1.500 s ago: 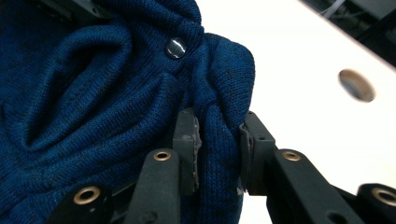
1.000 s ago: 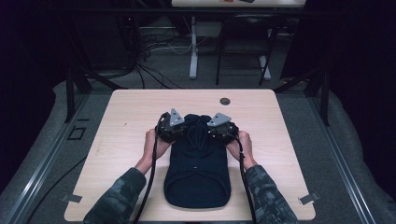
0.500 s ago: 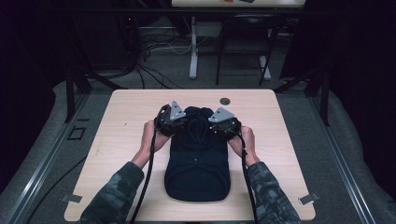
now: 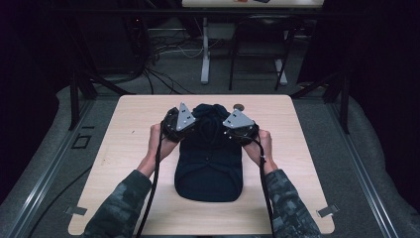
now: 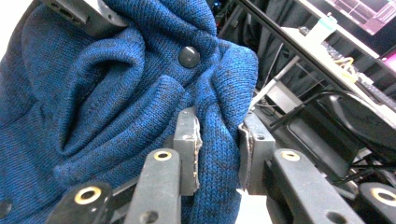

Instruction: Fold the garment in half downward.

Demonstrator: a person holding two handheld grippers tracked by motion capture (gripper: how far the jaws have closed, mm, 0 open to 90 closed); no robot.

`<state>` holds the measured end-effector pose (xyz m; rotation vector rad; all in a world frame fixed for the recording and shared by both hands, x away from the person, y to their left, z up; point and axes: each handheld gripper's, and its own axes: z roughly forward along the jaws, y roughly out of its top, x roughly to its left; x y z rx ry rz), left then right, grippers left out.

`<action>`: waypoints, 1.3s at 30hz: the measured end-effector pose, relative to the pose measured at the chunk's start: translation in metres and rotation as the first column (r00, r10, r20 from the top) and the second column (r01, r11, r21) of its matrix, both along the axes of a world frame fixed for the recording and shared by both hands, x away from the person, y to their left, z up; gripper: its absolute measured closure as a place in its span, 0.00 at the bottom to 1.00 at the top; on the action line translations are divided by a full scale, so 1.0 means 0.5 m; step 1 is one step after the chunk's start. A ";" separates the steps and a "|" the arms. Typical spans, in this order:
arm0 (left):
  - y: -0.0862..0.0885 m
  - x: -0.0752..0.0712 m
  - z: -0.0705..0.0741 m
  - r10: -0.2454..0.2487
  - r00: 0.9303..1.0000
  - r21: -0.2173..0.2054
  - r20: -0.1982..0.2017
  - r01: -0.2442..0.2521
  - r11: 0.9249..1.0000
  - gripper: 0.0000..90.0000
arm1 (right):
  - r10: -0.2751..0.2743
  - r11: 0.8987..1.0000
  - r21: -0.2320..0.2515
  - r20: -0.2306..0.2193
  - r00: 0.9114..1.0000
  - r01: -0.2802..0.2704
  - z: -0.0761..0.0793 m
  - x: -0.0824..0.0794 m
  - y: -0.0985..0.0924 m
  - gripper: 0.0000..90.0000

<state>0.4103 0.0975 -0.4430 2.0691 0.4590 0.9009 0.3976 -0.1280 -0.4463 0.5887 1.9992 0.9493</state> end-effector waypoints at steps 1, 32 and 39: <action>0.002 -0.004 -0.008 -0.001 1.000 0.001 -0.006 0.001 1.000 0.84 | 0.009 1.000 0.007 -0.009 1.000 -0.009 -0.005 -0.004 -0.002 0.80; 0.069 -0.036 -0.093 -0.013 0.955 -0.144 -0.296 -0.031 0.989 0.46 | 0.095 0.995 0.027 -0.056 0.994 -0.094 -0.117 -0.022 -0.018 0.82; 0.046 -0.082 -0.145 -0.076 0.920 -0.140 -0.384 0.023 0.990 0.63 | 0.101 0.995 0.023 -0.054 0.993 -0.100 -0.116 -0.020 -0.016 0.82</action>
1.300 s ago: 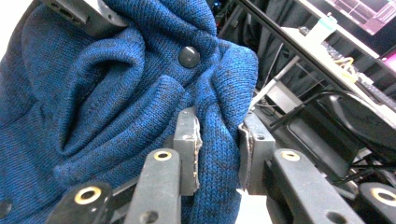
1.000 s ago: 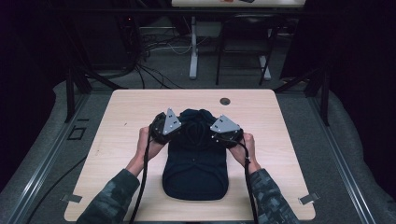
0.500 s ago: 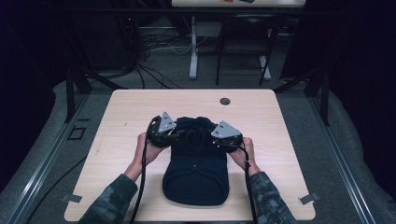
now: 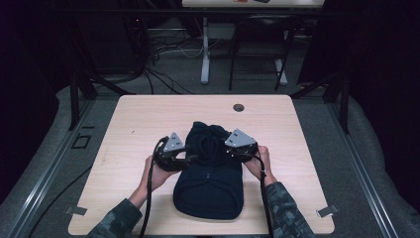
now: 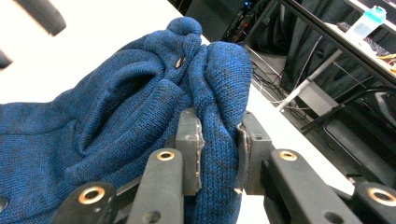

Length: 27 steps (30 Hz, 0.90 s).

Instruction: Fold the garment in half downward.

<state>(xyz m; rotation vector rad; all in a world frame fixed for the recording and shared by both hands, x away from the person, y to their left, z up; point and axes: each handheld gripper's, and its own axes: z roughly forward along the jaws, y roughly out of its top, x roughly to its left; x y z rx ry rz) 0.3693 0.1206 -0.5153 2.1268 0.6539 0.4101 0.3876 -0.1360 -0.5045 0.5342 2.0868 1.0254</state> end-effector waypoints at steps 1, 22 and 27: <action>-0.006 -0.005 -0.012 -0.008 1.000 0.003 -0.021 0.008 1.000 0.66 | 0.001 1.000 -0.002 0.002 1.000 -0.001 0.000 0.000 0.000 0.82; -0.092 -0.023 -0.133 0.157 0.986 0.092 -0.057 -0.151 0.984 1.00 | 0.029 1.000 0.001 0.023 0.999 -0.029 0.024 0.008 0.008 0.81; -0.097 -0.008 -0.136 0.203 0.978 0.089 -0.040 -0.199 0.976 1.00 | 0.054 0.999 -0.006 0.035 0.998 -0.054 0.039 -0.008 0.019 0.81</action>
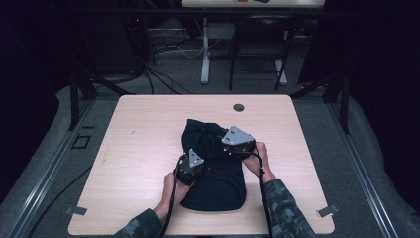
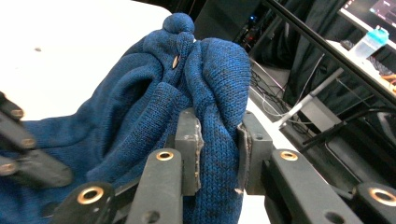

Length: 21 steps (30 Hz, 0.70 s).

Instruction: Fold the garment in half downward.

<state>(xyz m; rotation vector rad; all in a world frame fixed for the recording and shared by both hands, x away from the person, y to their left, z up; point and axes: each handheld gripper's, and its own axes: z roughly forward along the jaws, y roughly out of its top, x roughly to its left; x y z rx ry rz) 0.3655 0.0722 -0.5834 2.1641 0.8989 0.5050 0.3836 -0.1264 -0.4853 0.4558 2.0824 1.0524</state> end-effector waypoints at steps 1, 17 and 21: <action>0.001 0.002 -0.001 0.007 1.000 -0.005 0.001 -0.007 1.000 1.00 | 0.004 1.000 -0.001 -0.004 1.000 -0.004 0.003 -0.003 0.000 0.81; 0.006 0.005 -0.004 0.031 0.999 -0.008 0.017 -0.031 1.000 1.00 | 0.032 0.998 0.053 -0.073 0.997 -0.028 -0.016 -0.058 -0.061 0.81; 0.007 0.004 -0.005 0.031 0.999 -0.011 0.022 -0.031 0.999 1.00 | 0.036 0.998 0.061 -0.098 0.995 -0.030 -0.026 -0.065 -0.070 0.81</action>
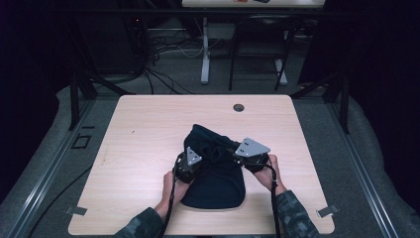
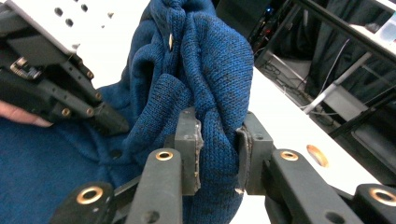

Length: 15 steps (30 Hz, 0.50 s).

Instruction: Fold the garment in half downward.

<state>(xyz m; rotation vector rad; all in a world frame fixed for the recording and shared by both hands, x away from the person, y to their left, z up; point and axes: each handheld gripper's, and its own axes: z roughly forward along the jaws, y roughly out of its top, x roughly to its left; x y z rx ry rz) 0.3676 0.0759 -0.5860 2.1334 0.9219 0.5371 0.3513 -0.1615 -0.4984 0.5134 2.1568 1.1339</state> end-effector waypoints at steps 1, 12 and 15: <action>0.002 0.000 -0.001 -0.002 1.000 -0.003 0.002 0.002 1.000 1.00 | 0.004 1.000 0.004 -0.011 1.000 -0.004 -0.006 -0.005 -0.004 0.81; 0.026 -0.018 0.020 -0.058 0.997 -0.059 -0.045 0.055 0.997 0.81 | 0.017 1.000 -0.005 -0.035 0.999 -0.017 -0.018 -0.018 -0.002 0.81; 0.036 -0.037 0.036 -0.083 0.996 -0.061 -0.042 0.081 0.995 0.74 | 0.021 1.000 -0.007 -0.039 0.999 -0.022 -0.018 -0.019 -0.001 0.81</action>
